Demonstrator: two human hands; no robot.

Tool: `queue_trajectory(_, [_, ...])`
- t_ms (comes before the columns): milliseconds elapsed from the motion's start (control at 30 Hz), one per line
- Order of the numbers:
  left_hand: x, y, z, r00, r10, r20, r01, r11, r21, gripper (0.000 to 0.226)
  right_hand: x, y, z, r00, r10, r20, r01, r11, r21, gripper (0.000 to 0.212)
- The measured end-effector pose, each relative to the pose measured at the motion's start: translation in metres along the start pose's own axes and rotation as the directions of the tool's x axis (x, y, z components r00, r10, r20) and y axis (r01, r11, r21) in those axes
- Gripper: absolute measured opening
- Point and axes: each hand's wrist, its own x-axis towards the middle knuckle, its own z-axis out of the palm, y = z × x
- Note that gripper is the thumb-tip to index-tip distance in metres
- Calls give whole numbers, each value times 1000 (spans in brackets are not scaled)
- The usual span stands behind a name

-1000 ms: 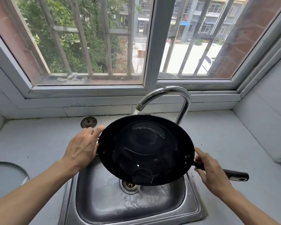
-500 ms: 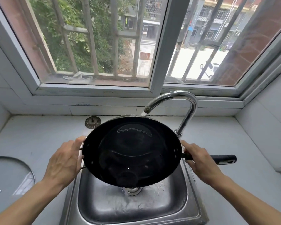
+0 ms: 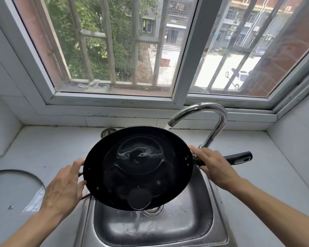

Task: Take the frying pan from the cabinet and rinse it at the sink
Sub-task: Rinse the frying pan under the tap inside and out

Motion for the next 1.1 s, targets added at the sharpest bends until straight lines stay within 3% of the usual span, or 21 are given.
queue_trajectory(133, [-4, -3, -1, 999, -41, 21, 41, 999, -6, 65, 0, -7, -1, 1000, 10, 4, -10, 1000, -9, 105])
queue_trajectory(467, [2, 4, -5, 997, -52, 55, 53, 998, -23, 62, -10, 1, 1, 1000, -25, 5, 25, 999, -42, 101])
queue_trajectory(667, [13, 2, -1, 986, -128, 107, 138, 987, -85, 59, -17, 11, 4, 999, -43, -25, 42, 998, -43, 86])
queue_trajectory(900, [41, 5, -5, 965, -208, 157, 235, 956, -174, 41, -24, 18, 11, 994, -99, -53, 93, 989, -112, 69])
queue_trajectory(1100, [52, 8, -5, 971, -187, 148, 214, 956, -200, 32, -37, 19, 19, 996, -84, -17, 83, 994, -67, 52])
